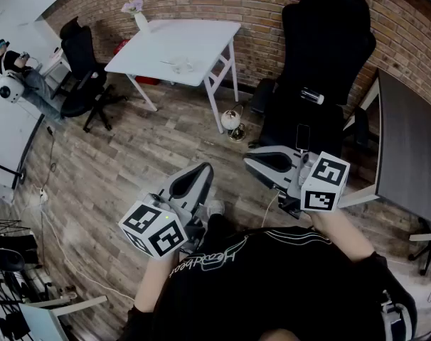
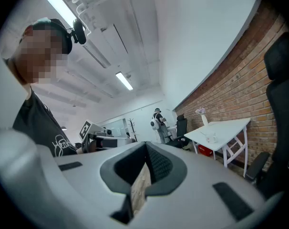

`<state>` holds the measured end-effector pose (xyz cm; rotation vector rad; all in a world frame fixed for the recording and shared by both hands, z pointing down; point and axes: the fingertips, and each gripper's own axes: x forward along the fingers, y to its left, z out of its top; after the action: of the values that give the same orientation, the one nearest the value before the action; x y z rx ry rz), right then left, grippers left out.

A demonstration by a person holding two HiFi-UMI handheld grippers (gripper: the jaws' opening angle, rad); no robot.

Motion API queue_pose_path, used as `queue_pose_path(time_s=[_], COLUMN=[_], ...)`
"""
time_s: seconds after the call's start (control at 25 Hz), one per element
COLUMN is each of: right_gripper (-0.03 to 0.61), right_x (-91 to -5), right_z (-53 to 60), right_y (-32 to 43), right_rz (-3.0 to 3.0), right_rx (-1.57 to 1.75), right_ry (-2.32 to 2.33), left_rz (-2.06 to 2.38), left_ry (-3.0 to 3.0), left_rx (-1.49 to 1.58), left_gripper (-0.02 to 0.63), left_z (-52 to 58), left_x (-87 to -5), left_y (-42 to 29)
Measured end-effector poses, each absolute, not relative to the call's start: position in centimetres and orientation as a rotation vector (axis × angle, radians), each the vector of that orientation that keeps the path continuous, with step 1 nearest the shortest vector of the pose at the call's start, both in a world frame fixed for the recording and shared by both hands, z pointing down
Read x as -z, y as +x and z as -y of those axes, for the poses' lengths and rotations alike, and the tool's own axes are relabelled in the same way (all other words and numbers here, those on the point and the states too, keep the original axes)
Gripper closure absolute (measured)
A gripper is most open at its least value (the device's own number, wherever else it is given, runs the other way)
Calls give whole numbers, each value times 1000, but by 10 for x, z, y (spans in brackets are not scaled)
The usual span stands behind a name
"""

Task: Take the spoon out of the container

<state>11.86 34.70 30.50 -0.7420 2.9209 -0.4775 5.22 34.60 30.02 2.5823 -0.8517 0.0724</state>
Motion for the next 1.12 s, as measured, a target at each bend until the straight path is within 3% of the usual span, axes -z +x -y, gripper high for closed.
queue_pose_path(time_s=[0.6,1.12], right_gripper=[581,581], right_x=[-320,-344], right_z=[-290,-84], right_y=[125,105], right_rz=[-2917,-2905], right_rx=[499,577], right_ry=[-819,-906], left_rz=[813,755], left_ry=[2563,2500], left_rx=[-76,-86], left_gripper=[609,609], left_z=[-290,-78], left_x=[-316,-340], left_y=[53,29])
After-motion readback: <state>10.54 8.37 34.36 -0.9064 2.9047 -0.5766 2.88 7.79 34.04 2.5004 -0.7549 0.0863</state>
